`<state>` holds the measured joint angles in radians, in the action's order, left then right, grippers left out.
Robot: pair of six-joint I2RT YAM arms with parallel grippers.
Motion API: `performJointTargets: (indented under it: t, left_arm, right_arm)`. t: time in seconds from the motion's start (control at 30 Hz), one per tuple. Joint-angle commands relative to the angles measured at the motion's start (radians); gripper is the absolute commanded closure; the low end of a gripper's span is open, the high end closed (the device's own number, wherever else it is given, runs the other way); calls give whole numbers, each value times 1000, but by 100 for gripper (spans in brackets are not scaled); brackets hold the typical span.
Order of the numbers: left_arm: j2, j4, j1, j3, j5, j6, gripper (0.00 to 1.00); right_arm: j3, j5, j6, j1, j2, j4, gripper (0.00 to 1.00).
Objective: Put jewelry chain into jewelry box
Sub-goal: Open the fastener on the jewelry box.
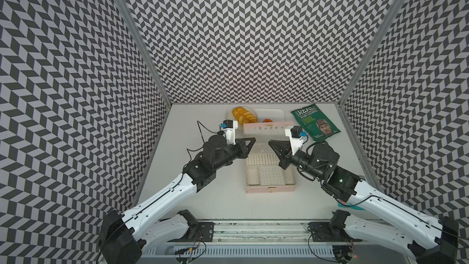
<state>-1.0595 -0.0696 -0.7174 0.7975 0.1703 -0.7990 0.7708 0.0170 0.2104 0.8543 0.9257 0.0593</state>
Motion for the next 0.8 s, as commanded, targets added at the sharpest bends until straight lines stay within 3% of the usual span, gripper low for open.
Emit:
performJointTargets:
  t: [0.0,0.2,0.53,0.77]
  left_arm:
    - [-15,-143,3,-27,35,-85,86]
    - [-17,-169,3,-64,-53,-178,58]
    - [-107,-199,0,-72,-137,-375,59]
    - [-186,-240,-29,-38,-183,-448,59]
  right_arm:
    - [-29,-40,24,-1,-40,-6,100]
    - [-73,-86,35,-1,-88,-19,100]
    - [-126,-157,25,-5,-183,-50,100]
    - [-151,-187,26,-5,-238,-44,100]
